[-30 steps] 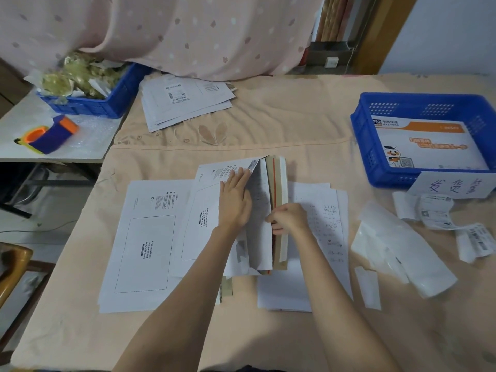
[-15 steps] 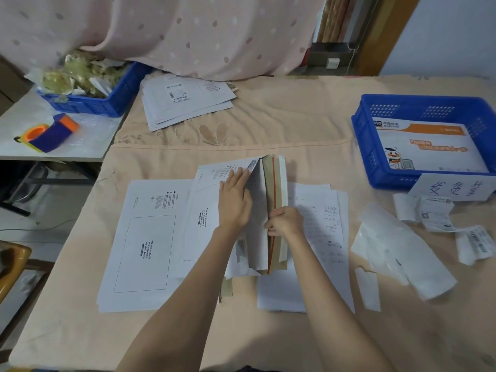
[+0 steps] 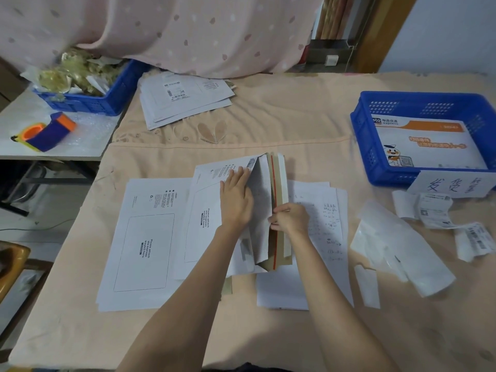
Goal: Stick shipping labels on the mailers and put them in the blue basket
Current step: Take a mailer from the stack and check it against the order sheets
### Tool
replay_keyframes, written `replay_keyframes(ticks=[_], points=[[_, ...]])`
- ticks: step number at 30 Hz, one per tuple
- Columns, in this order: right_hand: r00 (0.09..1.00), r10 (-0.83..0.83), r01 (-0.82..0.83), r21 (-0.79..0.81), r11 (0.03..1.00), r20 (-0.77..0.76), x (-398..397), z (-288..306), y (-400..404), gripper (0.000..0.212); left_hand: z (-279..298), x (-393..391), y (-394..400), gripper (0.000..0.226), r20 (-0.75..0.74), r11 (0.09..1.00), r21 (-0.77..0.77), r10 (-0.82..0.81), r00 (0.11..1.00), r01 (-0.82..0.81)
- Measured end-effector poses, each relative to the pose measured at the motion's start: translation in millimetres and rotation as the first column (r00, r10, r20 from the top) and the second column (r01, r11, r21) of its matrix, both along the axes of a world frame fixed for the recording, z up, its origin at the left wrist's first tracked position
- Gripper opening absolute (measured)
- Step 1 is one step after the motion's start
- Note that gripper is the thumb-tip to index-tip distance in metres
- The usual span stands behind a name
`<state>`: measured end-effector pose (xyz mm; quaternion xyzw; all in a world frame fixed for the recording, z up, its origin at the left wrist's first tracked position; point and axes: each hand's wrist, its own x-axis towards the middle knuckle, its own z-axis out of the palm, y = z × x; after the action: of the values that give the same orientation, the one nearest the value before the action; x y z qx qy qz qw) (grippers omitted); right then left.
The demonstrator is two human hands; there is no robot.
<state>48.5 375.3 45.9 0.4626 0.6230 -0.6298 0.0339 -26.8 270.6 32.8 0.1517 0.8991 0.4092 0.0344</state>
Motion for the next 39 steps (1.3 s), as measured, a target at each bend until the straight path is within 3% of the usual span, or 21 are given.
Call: replay_keyframes(ticks=[7,11,13,16,18,20,21,23,24,26,28,31,35,39], points=[[0.997,0.083,-0.083,-0.03,0.996,-0.003,-3.0,2.2,-13.2,0.033,3.7,-0.3,6.2,0.053,-0.005,1.0,0.015,0.016,1.0,-0.016],[0.992,0.127,-0.127,0.008,0.992,-0.006,-5.4,-4.5,-15.8,0.024,1.9,-0.1,5.1,0.053,0.0,1.0,0.001,-0.01,1.0,0.01],[0.969,0.237,-0.245,0.137,0.96,0.068,-7.9,-7.0,-15.4,0.017,-0.2,0.8,5.1,0.058,-0.001,1.0,-0.003,-0.025,1.0,0.025],[0.87,0.387,-0.486,0.401,0.777,0.305,-9.0,-1.2,-8.5,0.02,-2.3,0.0,5.9,0.057,0.023,0.999,-0.022,-0.048,0.999,0.048],[0.893,0.333,-0.447,0.505,0.738,0.304,-8.9,-0.7,-1.9,0.016,-4.1,-0.5,6.6,0.054,0.033,0.998,-0.024,-0.065,0.997,0.066],[0.953,0.187,-0.295,0.59,0.751,0.239,-6.2,-9.0,8.2,0.017,-6.7,-0.9,8.5,0.056,0.039,0.997,-0.031,-0.071,0.997,0.072],[0.958,0.151,-0.268,0.577,0.771,0.244,-3.2,-12.2,12.6,0.022,-8.7,-0.6,9.7,0.056,0.044,0.996,-0.037,-0.075,0.996,0.076],[0.956,0.157,-0.255,0.444,0.859,0.246,-0.1,-21.9,20.3,0.01,-17.9,-1.5,13.8,0.056,0.063,0.993,-0.069,-0.096,0.993,0.1],[0.956,0.168,-0.25,0.368,0.896,0.241,0.7,-28.4,22.1,0.017,-24.0,-2.7,15.6,0.057,0.075,0.988,-0.095,-0.115,0.991,0.122],[0.95,0.2,-0.269,0.301,0.915,0.241,1.2,-34.7,25.4,0.031,-37.6,-4.9,17.7,0.057,0.129,0.974,-0.142,-0.161,0.979,0.179],[0.963,0.19,-0.236,0.259,0.937,0.19,1.7,-38.4,29.4,0.012,-48.7,-6.4,19.6,0.058,0.218,0.966,-0.146,-0.179,0.96,0.213],[0.983,0.147,-0.166,0.194,0.967,0.111,-1.3,-39.9,32.3,0.018,-58.7,-8.1,24.0,0.06,0.294,0.964,-0.139,-0.18,0.939,0.228],[0.989,0.114,-0.133,0.242,0.961,0.09,-6.9,-51.6,33.3,0.026,-57.9,-22.2,24.4,0.048,0.213,0.941,-0.267,-0.152,0.965,0.208],[0.996,0.092,-0.091,0.184,0.979,0.002,-8.9,-55.9,34.1,0.03,-42.0,-52.0,22.1,0.058,0.089,0.968,-0.237,-0.062,0.994,0.081]])
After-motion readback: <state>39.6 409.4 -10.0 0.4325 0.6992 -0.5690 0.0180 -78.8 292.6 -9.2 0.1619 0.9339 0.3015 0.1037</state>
